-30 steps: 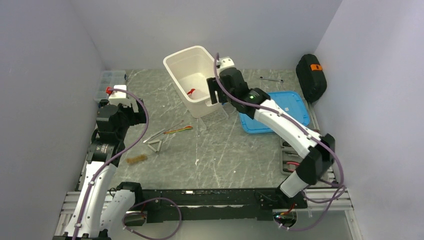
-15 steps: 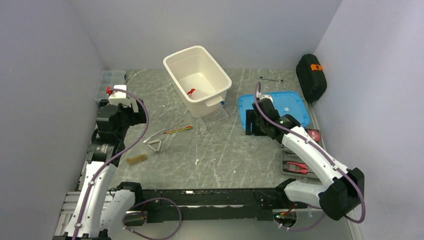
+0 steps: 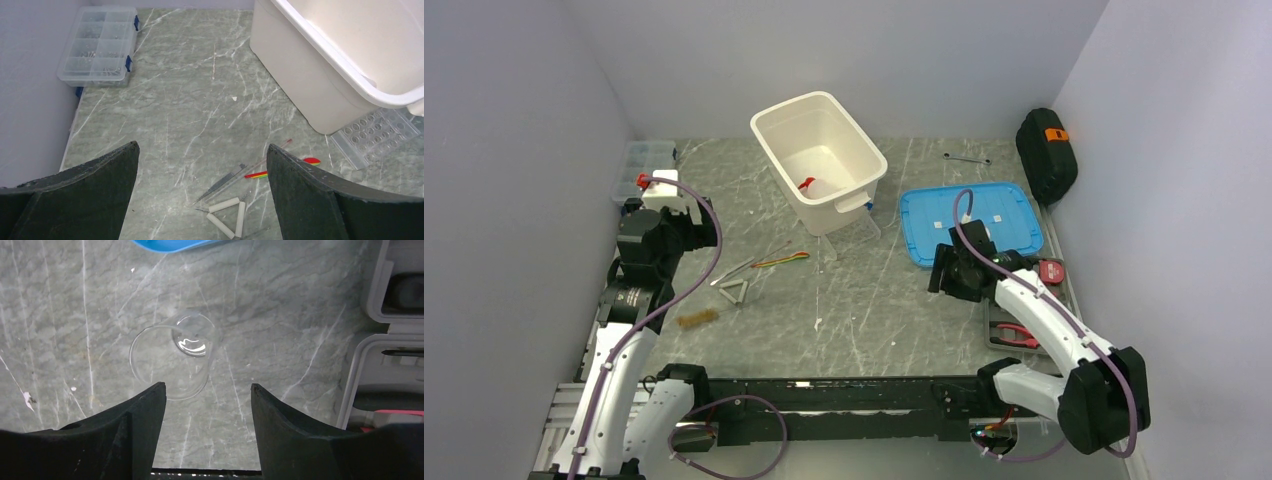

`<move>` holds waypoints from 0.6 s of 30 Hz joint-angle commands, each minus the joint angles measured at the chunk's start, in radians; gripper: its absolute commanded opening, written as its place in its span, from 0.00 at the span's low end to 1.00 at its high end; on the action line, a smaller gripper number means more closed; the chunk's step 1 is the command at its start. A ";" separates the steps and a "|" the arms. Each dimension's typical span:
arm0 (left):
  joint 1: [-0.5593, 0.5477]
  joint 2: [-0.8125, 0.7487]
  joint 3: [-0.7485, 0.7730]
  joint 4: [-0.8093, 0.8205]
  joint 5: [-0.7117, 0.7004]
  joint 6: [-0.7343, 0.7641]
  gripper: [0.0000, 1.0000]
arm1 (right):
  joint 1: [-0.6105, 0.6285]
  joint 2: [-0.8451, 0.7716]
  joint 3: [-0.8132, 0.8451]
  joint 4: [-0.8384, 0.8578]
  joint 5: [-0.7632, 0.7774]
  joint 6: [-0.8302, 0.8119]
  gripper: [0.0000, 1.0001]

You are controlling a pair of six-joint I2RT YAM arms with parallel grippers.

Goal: Organize the chemistry lab equipment

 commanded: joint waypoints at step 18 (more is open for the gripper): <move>-0.009 -0.006 -0.004 0.039 0.018 -0.006 0.99 | -0.055 0.059 -0.035 0.157 -0.040 0.005 0.35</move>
